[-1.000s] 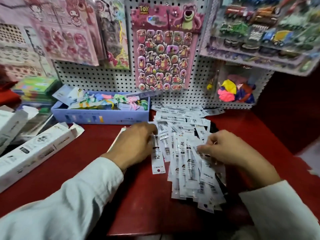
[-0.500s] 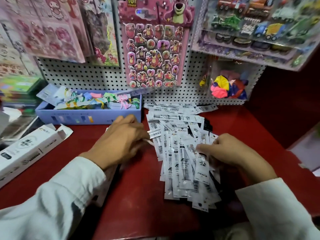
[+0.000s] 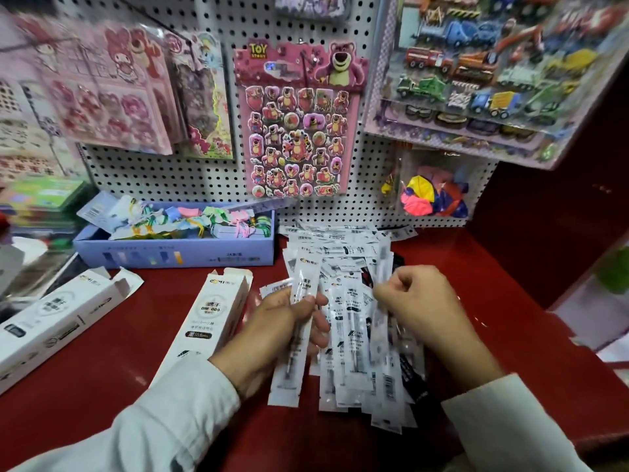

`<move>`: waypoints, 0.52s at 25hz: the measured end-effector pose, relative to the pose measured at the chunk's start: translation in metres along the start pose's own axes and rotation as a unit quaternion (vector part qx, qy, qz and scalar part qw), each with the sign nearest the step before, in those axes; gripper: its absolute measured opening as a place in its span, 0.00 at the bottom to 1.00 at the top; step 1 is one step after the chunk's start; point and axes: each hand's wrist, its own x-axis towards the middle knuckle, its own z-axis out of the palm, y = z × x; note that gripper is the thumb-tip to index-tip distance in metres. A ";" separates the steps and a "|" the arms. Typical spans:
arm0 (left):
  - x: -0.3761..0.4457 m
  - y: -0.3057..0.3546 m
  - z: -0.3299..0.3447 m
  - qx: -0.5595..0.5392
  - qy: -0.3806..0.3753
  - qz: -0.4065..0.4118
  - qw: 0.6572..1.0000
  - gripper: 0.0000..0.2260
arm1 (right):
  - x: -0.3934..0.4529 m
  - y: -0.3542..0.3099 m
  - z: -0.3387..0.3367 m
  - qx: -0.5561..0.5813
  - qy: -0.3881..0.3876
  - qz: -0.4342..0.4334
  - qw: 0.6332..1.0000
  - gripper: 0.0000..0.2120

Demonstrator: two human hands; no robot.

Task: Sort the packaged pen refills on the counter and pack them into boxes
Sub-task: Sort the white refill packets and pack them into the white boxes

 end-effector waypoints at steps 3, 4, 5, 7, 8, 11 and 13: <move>-0.001 -0.001 0.005 -0.051 -0.012 -0.023 0.998 0.15 | -0.033 -0.044 0.037 0.093 -0.130 -0.126 0.979 0.08; 0.000 -0.002 0.004 -0.052 -0.005 -0.023 0.998 0.16 | -0.039 -0.052 0.047 0.097 -0.177 -0.153 0.967 0.07; 0.001 -0.002 0.003 -0.051 0.007 -0.018 0.999 0.15 | -0.039 -0.055 0.050 0.101 -0.207 -0.164 0.959 0.07; 0.004 -0.002 -0.003 -0.054 0.035 -0.002 0.998 0.08 | -0.029 -0.045 0.038 0.126 -0.204 -0.116 0.964 0.12; 0.005 -0.003 -0.005 -0.061 0.046 0.000 0.997 0.07 | -0.022 -0.034 0.027 0.088 -0.166 -0.074 0.979 0.15; 0.009 -0.005 -0.007 -0.059 0.046 -0.013 0.997 0.06 | -0.008 0.001 0.001 -0.233 -0.139 0.078 0.959 0.21; 0.010 -0.009 -0.005 -0.047 0.037 -0.017 0.998 0.06 | -0.006 0.011 0.002 -0.257 -0.182 0.140 0.939 0.21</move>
